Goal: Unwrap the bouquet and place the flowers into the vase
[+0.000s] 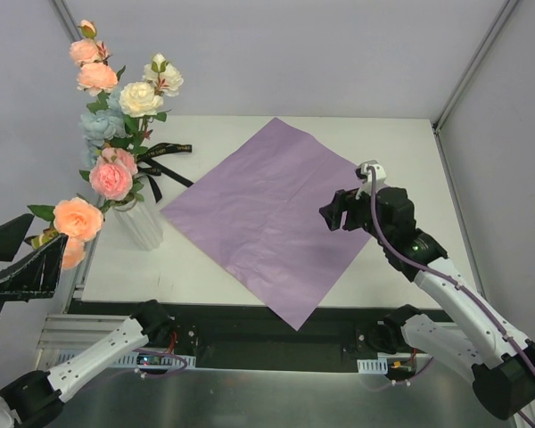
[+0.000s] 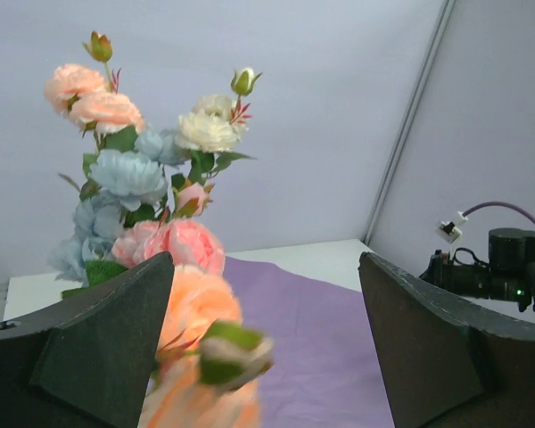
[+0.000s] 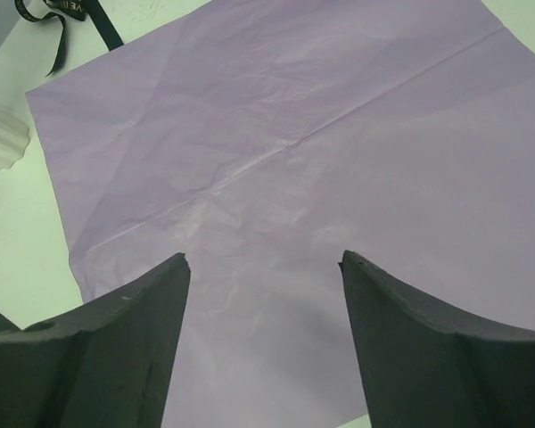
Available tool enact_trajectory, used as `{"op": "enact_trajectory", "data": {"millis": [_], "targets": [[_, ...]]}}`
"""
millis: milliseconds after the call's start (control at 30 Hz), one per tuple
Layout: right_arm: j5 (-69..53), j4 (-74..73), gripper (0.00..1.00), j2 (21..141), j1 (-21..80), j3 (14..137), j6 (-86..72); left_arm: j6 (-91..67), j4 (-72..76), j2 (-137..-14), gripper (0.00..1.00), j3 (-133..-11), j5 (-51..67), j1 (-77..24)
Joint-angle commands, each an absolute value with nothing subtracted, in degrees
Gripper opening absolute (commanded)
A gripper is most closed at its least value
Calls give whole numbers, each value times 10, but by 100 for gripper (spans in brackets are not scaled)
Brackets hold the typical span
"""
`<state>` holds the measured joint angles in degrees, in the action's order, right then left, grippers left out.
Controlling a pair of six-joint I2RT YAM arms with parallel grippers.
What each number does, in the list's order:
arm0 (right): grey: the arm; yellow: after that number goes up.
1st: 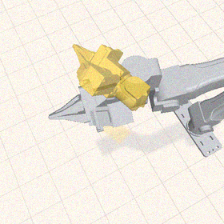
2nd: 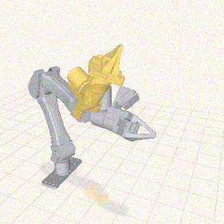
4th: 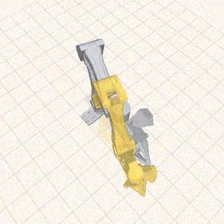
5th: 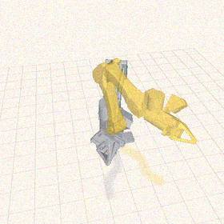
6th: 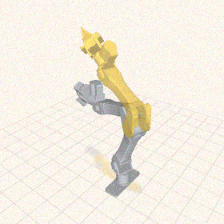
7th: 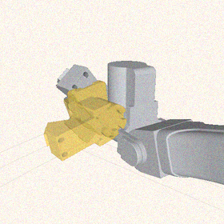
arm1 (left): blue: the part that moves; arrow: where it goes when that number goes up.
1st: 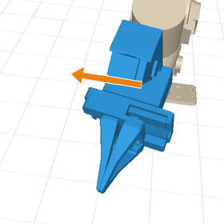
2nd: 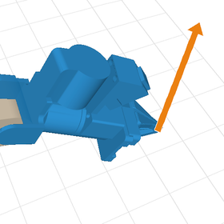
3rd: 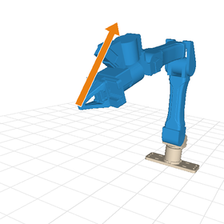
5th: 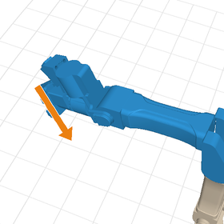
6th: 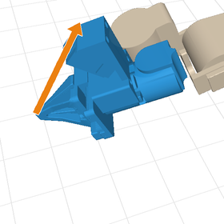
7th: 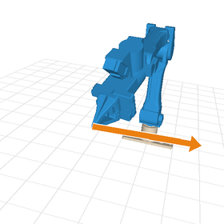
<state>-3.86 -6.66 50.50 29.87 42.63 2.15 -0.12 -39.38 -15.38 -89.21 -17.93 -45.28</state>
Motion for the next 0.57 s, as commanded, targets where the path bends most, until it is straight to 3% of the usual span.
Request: {"op": "enact_trajectory", "data": {"millis": [0, 133, 333, 533], "targets": [[-16, -98, 75, 510, 296, 481, 15, 27, -388, -251, 84, -947, -135, -449], [57, -166, 80, 527, 296, 526, 9, 35, -388, -388, 86, -1016, -123, -449], [110, -244, 99, 510, 295, 562, 8, 43, -388, -565, 88, -1109, -77, -448], [107, -265, 97, 458, 296, 593, 30, 53, -374, -684, 88, -1161, -13, -448]]}}
